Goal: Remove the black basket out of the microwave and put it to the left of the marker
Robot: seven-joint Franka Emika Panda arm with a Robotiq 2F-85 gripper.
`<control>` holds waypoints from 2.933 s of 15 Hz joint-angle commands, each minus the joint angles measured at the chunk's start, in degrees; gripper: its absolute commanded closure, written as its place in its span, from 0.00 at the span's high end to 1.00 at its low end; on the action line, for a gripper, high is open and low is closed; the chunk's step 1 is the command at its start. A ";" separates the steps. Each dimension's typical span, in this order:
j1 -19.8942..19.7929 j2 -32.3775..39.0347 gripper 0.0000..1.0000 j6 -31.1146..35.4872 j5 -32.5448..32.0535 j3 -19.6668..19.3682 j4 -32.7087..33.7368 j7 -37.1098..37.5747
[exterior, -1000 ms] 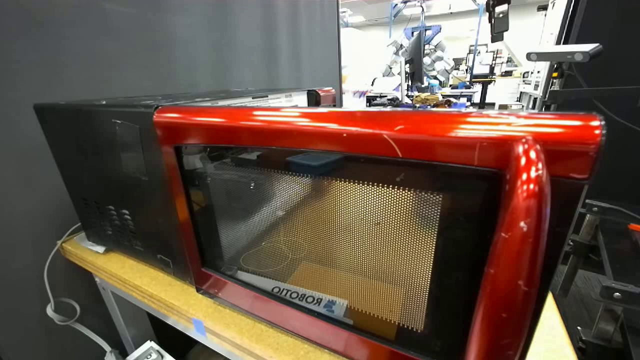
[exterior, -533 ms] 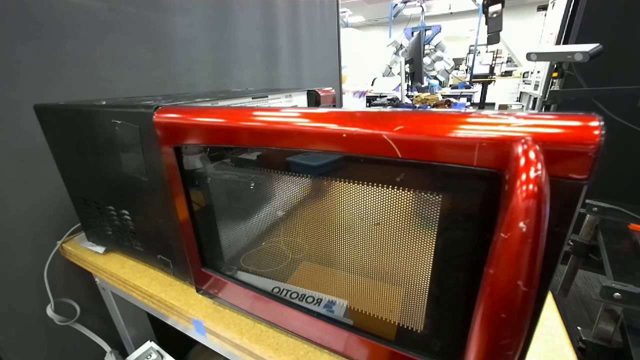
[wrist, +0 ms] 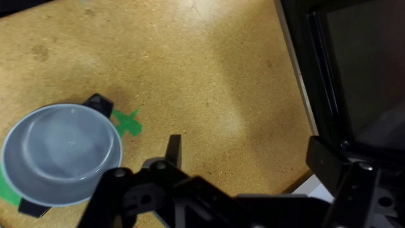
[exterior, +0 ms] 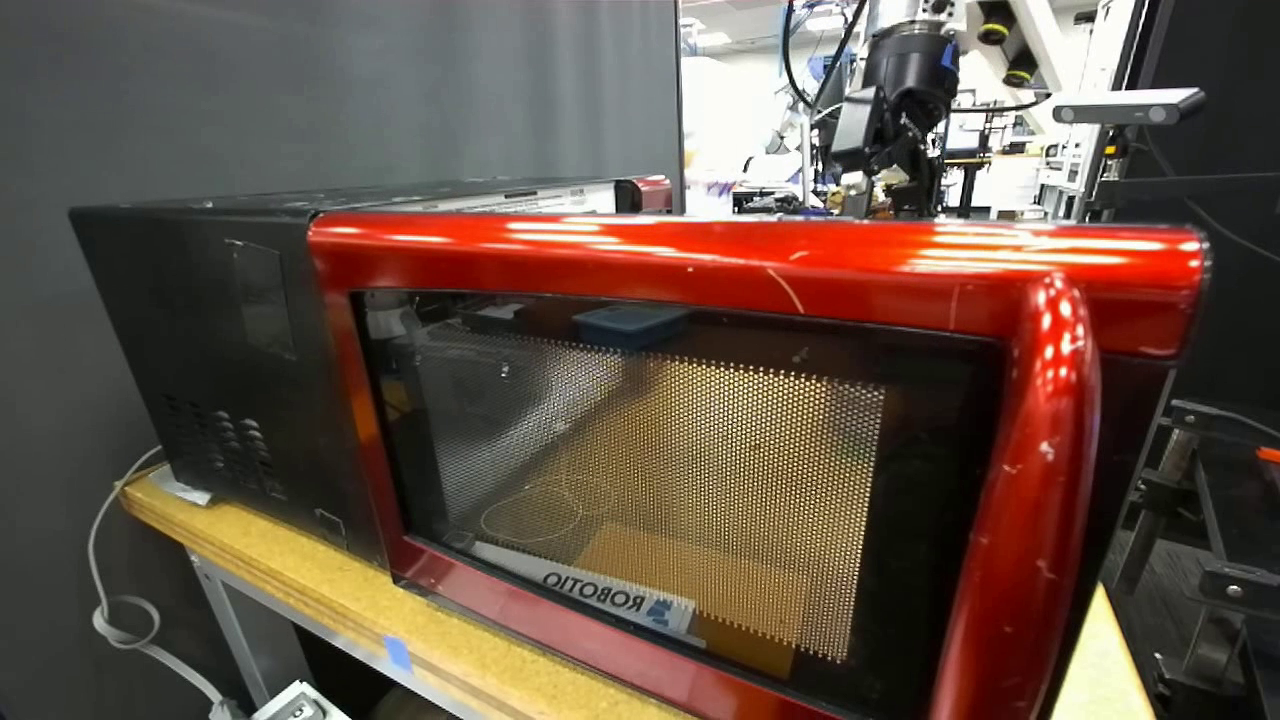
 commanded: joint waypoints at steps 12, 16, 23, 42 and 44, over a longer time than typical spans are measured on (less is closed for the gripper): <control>6.18 13.19 1.00 36.12 67.77 11.68 10.43 -24.36; 6.93 13.65 1.00 37.28 70.12 11.77 11.59 -26.57; 6.89 16.14 1.00 38.48 72.75 11.40 13.92 -28.02; 12.36 41.15 1.00 39.64 89.27 8.26 38.22 -29.93; 13.28 42.39 1.00 41.41 91.34 7.43 40.93 -31.18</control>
